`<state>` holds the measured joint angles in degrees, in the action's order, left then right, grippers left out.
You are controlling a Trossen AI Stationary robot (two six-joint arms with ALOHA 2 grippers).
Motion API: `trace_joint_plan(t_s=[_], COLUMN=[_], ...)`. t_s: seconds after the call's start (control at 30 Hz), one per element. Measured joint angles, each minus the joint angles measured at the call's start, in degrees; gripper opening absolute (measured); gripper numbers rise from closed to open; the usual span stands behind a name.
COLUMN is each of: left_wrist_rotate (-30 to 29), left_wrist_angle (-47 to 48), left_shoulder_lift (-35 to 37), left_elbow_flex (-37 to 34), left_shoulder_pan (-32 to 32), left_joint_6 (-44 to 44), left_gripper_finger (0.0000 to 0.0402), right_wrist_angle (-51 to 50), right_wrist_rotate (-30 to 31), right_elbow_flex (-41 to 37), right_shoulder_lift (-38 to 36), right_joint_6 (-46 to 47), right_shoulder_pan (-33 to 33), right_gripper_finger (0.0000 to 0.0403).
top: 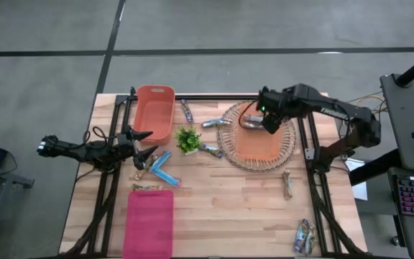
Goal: Pick and place Granola Bars by type
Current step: Put the top red granola bar into the right orange bin
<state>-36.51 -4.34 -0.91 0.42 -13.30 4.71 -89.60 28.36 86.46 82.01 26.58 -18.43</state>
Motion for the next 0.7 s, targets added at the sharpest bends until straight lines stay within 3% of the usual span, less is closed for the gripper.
trace_joint_plan(t_s=[0.3, 0.6, 0.7], left_wrist_rotate=[0.01, 0.01, 0.0], left_wrist_angle=[0.0, 0.0, 0.0], left_shoulder_lift=[0.01, 0.0, 0.0], left_elbow_flex=[0.01, -0.01, -0.01], left_shoulder_pan=[-0.01, -0.01, 0.0], left_joint_6=[0.0, 0.0, 0.0], left_gripper_finger=[0.0312, 0.0312, 0.0312], right_wrist_angle=[4.25, 8.07, 10.15], right_wrist_rotate=[-7.57, -8.09, -11.34], right_elbow_flex=[0.15, 0.15, 0.17], right_shoulder_lift=[0.39, 0.66, 0.66], right_joint_6=[-12.9, -19.33, -22.55], right_shoulder_pan=[-11.89, -21.37, -24.73], right_gripper_finger=[0.0304, 0.0331, 0.0338])
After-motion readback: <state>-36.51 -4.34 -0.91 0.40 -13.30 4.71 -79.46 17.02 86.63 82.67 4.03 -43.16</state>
